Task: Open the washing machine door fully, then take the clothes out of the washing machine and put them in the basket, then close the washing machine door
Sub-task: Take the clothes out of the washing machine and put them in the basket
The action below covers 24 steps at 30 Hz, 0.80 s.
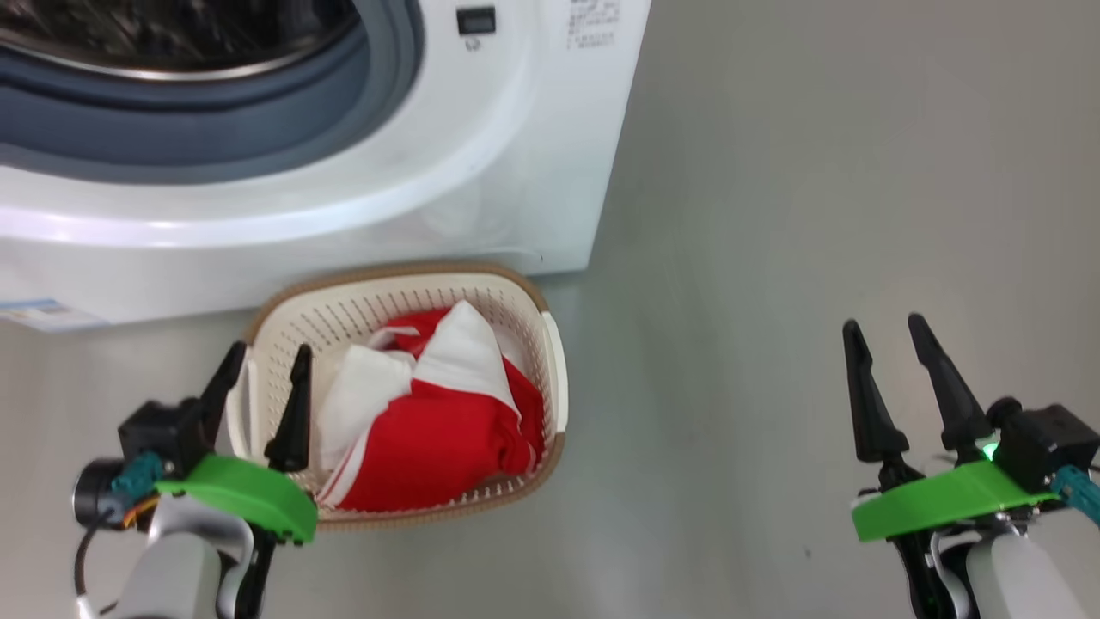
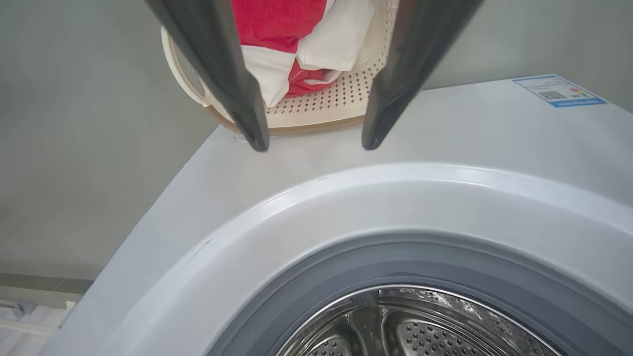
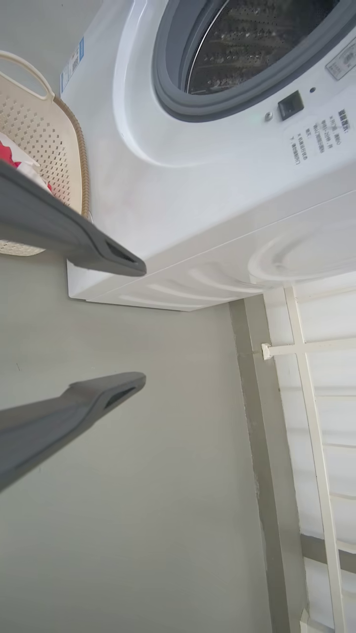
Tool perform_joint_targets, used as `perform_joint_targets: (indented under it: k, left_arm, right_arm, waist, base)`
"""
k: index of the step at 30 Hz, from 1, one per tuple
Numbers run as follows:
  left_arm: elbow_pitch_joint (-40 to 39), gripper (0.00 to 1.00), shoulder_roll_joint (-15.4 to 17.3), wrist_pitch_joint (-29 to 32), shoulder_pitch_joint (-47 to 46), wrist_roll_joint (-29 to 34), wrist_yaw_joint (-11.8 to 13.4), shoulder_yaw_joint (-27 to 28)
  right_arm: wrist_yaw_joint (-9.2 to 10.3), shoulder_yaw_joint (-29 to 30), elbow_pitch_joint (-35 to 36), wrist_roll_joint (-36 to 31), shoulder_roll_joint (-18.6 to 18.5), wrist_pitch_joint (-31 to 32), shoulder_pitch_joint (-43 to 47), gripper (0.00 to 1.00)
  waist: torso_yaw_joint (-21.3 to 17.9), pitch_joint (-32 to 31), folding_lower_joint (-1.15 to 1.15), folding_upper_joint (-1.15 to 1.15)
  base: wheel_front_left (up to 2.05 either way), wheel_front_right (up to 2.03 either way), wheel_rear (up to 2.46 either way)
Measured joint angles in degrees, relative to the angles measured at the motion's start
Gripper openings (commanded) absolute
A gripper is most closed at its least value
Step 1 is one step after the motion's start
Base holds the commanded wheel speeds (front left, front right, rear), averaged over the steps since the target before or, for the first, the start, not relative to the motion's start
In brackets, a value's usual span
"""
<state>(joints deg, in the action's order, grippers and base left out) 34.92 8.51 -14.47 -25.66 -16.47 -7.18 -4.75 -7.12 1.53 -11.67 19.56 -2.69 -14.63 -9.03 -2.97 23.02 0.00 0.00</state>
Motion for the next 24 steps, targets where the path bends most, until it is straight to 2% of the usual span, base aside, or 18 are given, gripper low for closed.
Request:
perform_joint_targets:
  k: [13,24]
  left_arm:
    - [-13.82,1.00,-0.40,0.00,12.24,1.86,0.00,2.87]
    - [-18.89,1.00,-1.18,0.00,22.62,3.85,0.00,6.11]
  right_arm:
    - [0.00,1.79,-0.87,-2.12,0.18,0.00,7.79,1.00]
    - [0.00,3.58,-0.82,-2.60,0.60,0.00,15.08,1.00]
  waist:
    - [1.81,-10.60,0.00,0.00]
    - [2.46,-17.13,0.00,0.00]
  base:
    - [0.00,0.00,0.00]
    - [0.00,0.00,0.00]
